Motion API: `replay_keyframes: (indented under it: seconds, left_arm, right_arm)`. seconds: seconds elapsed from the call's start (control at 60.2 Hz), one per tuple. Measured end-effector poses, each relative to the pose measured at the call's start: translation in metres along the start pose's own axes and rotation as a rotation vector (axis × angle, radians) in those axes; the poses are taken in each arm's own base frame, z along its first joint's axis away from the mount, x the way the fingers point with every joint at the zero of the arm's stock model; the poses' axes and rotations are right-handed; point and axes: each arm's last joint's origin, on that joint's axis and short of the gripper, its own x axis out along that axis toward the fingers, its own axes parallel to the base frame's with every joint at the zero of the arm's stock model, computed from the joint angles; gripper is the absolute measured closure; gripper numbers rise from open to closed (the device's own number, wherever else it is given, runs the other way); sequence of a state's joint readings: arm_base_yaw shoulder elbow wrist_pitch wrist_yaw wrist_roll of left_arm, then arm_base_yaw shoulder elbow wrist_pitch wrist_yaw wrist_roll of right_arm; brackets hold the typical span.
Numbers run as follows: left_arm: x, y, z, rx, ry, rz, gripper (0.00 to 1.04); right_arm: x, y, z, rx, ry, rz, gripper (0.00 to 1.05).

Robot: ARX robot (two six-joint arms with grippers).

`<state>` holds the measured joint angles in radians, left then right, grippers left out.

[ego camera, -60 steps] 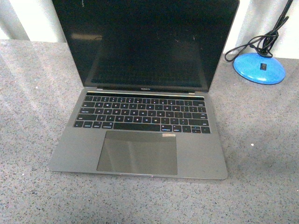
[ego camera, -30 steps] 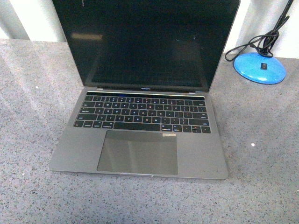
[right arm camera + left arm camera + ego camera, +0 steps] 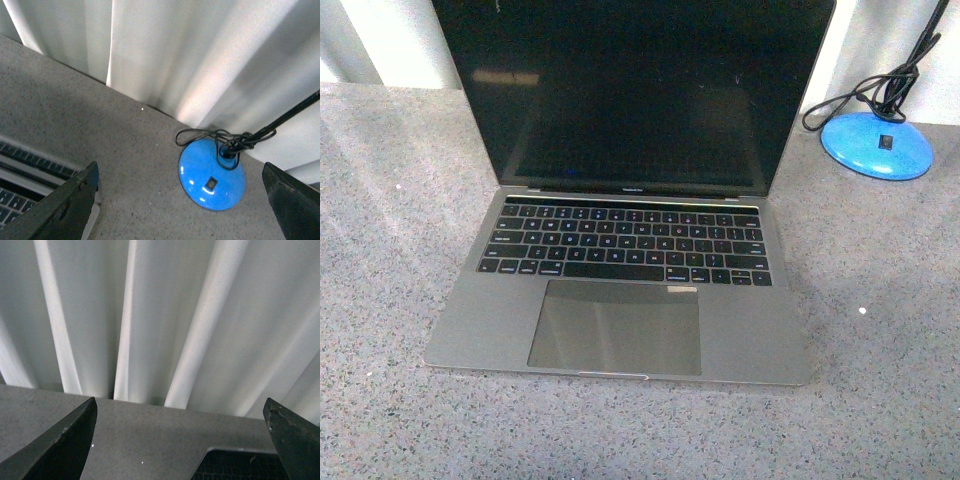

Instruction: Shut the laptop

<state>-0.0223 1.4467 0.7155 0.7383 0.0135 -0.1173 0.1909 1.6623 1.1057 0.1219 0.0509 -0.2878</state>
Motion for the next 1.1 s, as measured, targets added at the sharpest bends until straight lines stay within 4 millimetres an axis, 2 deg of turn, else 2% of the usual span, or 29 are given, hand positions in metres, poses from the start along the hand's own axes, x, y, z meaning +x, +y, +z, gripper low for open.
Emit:
replay_keyframes:
  seconds: [0.083,0.116,0.332,0.615,1.097]
  left_arm:
    - [0.012,-0.005,0.007,-0.005,-0.007,-0.019,0.07]
    - [0.018,-0.007,0.009,-0.008,-0.006,-0.025,0.11]
    - [0.049,-0.022,0.001,-0.013,0.113,-0.107,0.51]
    - [0.075,-0.033,-0.014,-0.040,0.219,-0.109,1.02]
    - [0.085,-0.054,-0.021,-0.074,0.324,-0.117,1.01]
  right_arm:
    - [0.010,-0.001,0.014,0.004,-0.024,-0.002,0.10]
    - [0.013,-0.001,0.019,0.008,-0.034,-0.003,0.14]
    - [0.035,0.009,0.041,0.069,-0.071,0.070,0.55]
    - [0.052,0.026,0.048,0.096,-0.055,0.127,1.04]
    - [0.056,0.036,0.050,0.147,-0.059,0.165,1.04]
